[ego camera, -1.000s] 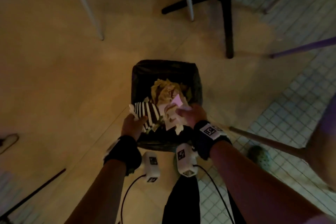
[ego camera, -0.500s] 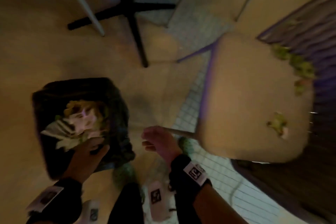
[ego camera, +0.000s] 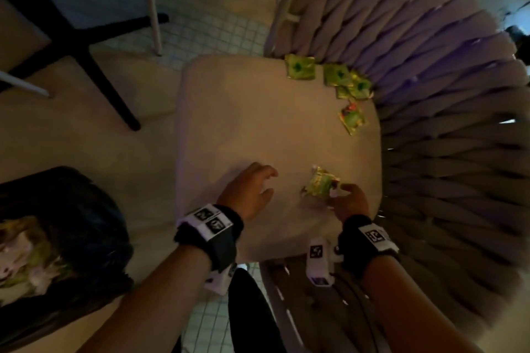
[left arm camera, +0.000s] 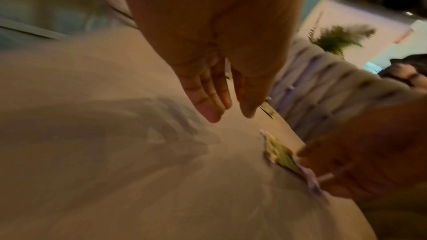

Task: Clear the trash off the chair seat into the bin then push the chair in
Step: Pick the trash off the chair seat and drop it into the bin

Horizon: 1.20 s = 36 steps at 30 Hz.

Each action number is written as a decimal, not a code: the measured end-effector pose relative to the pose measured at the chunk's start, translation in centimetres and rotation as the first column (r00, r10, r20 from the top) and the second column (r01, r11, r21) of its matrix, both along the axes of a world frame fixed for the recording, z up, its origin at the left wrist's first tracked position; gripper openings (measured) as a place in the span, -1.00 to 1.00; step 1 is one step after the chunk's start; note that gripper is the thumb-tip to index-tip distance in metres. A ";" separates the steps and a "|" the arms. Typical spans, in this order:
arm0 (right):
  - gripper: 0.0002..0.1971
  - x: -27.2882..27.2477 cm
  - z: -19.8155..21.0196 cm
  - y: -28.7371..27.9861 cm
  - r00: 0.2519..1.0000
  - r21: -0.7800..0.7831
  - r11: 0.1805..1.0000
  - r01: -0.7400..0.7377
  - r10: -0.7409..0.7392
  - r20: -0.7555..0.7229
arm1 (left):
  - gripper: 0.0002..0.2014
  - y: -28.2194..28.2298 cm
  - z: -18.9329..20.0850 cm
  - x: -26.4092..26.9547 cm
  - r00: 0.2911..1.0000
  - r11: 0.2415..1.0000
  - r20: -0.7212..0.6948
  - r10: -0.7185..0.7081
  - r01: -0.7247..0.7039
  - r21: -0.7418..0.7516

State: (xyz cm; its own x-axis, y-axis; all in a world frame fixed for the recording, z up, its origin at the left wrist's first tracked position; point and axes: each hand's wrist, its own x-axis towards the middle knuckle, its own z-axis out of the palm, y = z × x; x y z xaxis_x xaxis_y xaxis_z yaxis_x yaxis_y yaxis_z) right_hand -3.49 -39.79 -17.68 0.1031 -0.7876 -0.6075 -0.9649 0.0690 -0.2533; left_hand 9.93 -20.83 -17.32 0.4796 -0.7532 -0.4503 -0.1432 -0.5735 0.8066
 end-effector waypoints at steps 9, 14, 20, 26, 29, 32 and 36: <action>-0.72 -1.6 -1.4 -1.2 0.975 0.062 0.998 -0.006 -0.008 0.223 | -0.47 -9.1 -2.2 -3.8 0.921 0.923 0.163 -0.355 0.317 0.218; -0.53 -0.3 -1.6 -1.8 0.933 0.091 0.970 -0.224 0.187 0.308 | -0.51 -9.6 -3.0 -3.7 0.931 0.929 0.176 -0.319 0.270 0.253; -0.83 -0.3 -1.3 -3.9 0.934 0.069 0.956 -0.286 0.261 0.244 | -0.81 -10.2 -2.5 -1.6 0.987 0.981 0.014 -0.163 0.161 0.110; -0.67 -0.4 0.2 -9.4 0.904 0.277 0.936 -0.215 0.084 0.420 | -0.61 -12.4 -3.0 -0.6 0.994 0.995 0.047 -0.100 0.100 0.000; -0.64 1.7 0.4 -12.8 0.905 0.279 0.919 -0.278 0.154 0.395 | -0.63 -13.4 -3.1 -0.6 0.990 0.994 0.094 -0.105 0.103 0.028; -0.60 4.4 0.1 -15.3 0.889 0.275 0.929 -0.249 0.106 0.445 | -0.74 -13.8 -3.5 -0.3 0.978 0.984 0.147 -0.149 0.132 0.116; -0.60 7.9 -1.4 -16.7 0.876 0.163 0.971 -0.175 0.078 0.476 | -0.74 -13.7 -4.2 0.1 0.939 0.975 0.262 -0.223 0.209 0.080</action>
